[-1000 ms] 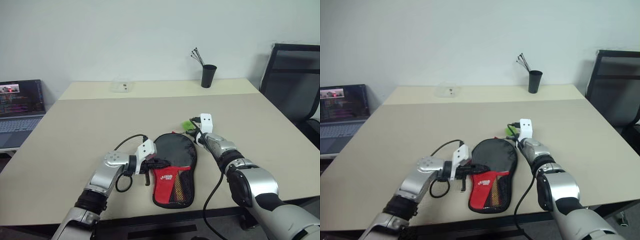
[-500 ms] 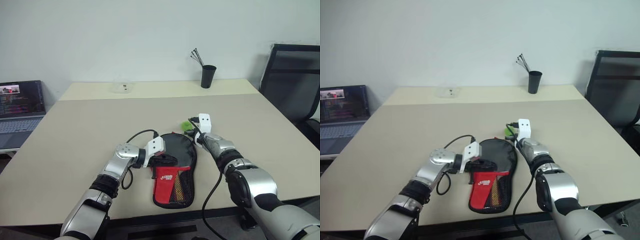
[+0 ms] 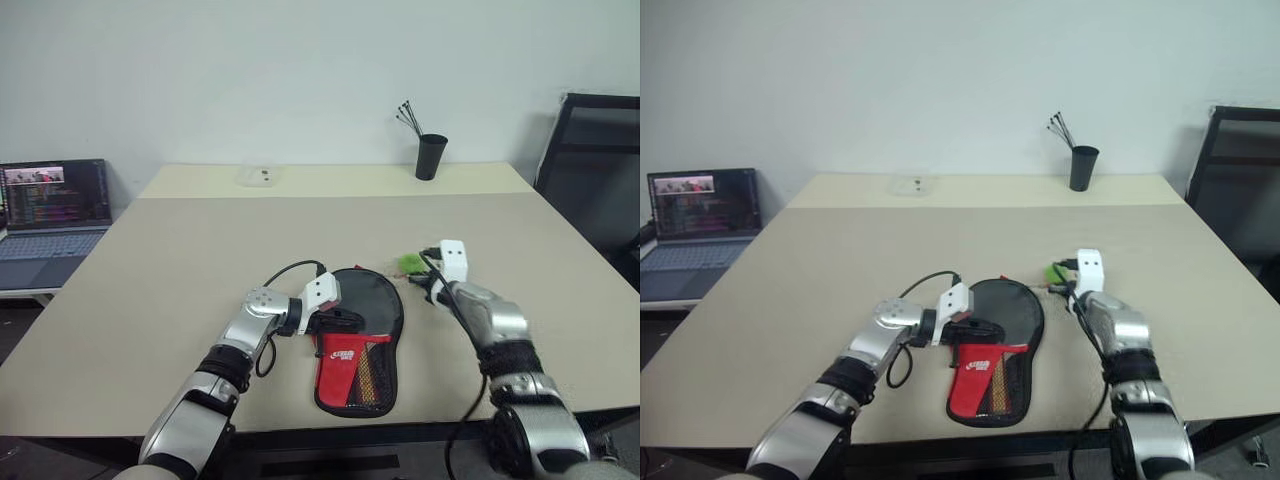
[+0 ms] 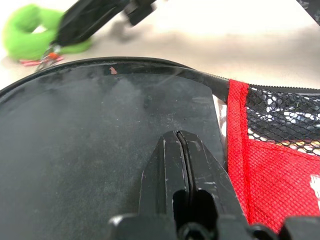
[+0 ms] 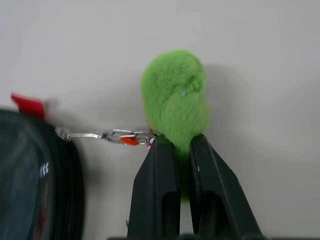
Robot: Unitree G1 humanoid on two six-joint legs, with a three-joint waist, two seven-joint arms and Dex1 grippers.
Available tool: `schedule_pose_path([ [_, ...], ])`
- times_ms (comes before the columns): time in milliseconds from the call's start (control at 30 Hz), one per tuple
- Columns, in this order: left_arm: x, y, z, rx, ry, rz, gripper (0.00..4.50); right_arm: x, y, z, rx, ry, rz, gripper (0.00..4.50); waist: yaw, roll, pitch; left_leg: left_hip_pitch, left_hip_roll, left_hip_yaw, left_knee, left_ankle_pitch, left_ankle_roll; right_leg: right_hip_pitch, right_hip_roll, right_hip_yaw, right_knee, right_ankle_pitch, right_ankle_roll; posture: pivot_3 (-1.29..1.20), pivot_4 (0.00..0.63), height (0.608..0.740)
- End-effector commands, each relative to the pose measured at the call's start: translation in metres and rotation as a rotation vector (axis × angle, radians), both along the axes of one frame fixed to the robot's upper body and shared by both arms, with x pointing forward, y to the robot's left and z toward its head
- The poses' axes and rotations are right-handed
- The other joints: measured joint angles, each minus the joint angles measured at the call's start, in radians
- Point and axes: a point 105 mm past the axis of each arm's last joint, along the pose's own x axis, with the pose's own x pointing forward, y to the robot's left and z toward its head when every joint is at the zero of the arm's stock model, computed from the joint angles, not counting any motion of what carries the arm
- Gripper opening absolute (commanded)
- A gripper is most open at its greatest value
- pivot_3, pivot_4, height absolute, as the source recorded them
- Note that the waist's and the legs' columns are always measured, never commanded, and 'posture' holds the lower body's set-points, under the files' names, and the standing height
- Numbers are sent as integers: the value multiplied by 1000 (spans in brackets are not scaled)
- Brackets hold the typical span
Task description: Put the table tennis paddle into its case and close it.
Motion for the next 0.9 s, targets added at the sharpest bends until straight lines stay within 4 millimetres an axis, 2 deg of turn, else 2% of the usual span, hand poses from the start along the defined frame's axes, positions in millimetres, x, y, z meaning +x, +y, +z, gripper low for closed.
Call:
schedule_pose_path([
  [33, -10, 7, -35, 108, 98, -4, 0, -17, -9, 28, -13, -53, -6, 21, 0, 2, -1, 0, 0, 0, 0, 0, 0, 1, 0, 0, 0, 0, 0, 0, 150, 740],
  [233, -8, 0, -35, 118, 92, -18, 0, -73, -3, 26, -32, 21, 91, 21, 5, 3, -2, 2, 0, -2, 0, 0, 0, 4, 0, -2, -2, 0, 0, 0, 150, 740],
  [467, -4, -14, -32, 114, 86, -22, 0, -133, 14, 9, -34, 148, 258, 21, 10, 3, -3, 2, -1, -4, 0, -1, 0, 6, -1, -4, -6, 0, 0, 0, 150, 740],
  [900, 1, -40, -25, 100, 60, -41, 0, -199, 18, -3, -63, 313, 566, 21, 8, 3, -3, -4, -2, -5, 0, -6, 9, 7, 0, -7, -19, 0, 1, 0, 150, 740],
])
